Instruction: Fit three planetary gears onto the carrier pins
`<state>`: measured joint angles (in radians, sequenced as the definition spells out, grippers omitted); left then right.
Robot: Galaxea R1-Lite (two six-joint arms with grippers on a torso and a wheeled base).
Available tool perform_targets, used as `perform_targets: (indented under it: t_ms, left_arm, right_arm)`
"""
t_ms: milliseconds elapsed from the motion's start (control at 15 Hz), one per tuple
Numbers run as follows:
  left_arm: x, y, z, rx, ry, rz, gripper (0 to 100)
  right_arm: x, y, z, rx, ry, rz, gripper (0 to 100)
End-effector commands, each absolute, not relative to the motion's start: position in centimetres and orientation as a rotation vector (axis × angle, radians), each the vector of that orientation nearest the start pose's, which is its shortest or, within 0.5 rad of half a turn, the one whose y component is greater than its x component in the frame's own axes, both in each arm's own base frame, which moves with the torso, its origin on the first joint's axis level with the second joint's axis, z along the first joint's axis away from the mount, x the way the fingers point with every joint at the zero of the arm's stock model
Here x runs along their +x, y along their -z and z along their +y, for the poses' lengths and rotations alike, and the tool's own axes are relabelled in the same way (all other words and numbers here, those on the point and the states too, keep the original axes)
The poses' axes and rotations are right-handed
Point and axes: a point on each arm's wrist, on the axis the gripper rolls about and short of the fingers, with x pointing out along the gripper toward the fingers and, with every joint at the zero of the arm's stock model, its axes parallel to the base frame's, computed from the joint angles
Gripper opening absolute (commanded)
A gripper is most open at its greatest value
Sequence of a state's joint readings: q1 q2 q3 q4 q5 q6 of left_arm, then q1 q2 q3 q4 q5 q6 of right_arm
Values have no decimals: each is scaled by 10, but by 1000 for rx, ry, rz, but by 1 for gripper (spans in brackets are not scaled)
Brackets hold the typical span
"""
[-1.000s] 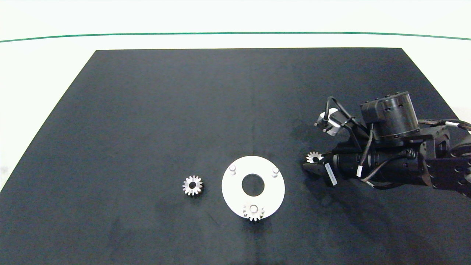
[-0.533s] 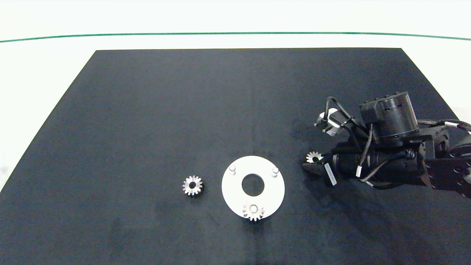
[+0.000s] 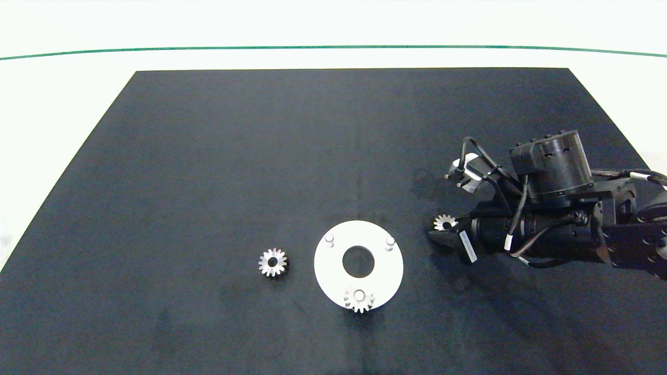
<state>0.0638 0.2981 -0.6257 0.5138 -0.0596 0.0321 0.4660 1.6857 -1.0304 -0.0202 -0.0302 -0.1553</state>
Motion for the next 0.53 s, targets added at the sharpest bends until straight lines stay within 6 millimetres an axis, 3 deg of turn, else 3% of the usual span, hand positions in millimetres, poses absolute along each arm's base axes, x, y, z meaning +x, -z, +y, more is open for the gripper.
perform_targets:
  t_ms: [67, 533]
  left_arm:
    - [-45, -197, -4, 20, -2, 188, 100]
    - [-44, -196, -4, 22, -1, 193, 100]
  right_arm:
    - [268, -192, 134, -310, -469, 587, 7]
    - [252, -216, 129, -315, -468, 535, 7]
